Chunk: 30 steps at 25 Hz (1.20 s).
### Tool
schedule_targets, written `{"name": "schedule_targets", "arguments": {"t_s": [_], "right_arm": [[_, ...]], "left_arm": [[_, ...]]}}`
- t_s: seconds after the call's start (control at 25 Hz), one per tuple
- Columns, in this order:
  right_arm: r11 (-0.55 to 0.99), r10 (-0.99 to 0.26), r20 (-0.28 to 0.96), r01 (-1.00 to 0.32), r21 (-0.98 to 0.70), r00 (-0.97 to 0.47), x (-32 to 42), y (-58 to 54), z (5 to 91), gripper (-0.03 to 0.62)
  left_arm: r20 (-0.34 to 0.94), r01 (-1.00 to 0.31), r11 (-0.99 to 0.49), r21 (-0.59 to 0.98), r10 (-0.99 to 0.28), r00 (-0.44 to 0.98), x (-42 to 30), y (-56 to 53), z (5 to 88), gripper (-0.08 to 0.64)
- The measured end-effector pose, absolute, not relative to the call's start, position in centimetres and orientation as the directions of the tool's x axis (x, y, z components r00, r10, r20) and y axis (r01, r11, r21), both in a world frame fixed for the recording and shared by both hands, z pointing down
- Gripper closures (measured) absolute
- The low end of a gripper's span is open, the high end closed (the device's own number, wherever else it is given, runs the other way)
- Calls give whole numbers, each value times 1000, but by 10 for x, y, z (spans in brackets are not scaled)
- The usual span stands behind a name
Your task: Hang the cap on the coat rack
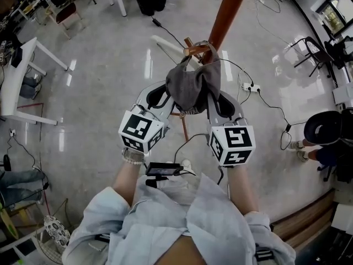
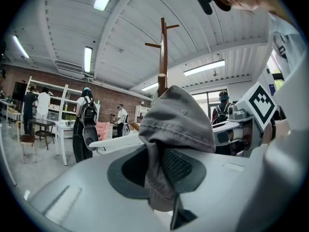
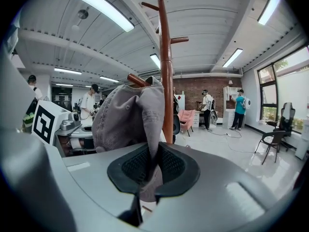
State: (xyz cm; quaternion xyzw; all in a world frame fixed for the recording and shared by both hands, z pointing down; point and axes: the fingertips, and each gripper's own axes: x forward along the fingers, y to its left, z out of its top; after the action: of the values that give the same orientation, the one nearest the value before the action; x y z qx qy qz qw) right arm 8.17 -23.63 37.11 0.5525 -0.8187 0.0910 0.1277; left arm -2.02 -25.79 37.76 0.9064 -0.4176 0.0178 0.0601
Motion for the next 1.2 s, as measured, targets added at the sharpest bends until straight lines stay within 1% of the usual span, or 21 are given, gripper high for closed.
{"name": "schedule_targets", "arguments": {"t_s": [0.28, 0.44, 0.88, 1.2], "right_arm": [[360, -882, 324, -933, -9, -344, 83, -238, 383, 557], [356, -890, 313, -934, 25, -331, 84, -239, 384, 557], [347, -896, 303, -937, 24, -324, 85, -240, 388, 552], [352, -902, 267, -936, 2, -339, 86, -238, 383, 505]], "left_arm": [[104, -757, -648, 83, -750, 653, -18, -261, 388, 486], [103, -757, -648, 86, -750, 654, -17, -263, 391, 485], [130, -750, -658, 68, -740, 660, -13, -264, 396, 485], [137, -779, -625, 53, -768, 626, -23, -263, 393, 469]]}}
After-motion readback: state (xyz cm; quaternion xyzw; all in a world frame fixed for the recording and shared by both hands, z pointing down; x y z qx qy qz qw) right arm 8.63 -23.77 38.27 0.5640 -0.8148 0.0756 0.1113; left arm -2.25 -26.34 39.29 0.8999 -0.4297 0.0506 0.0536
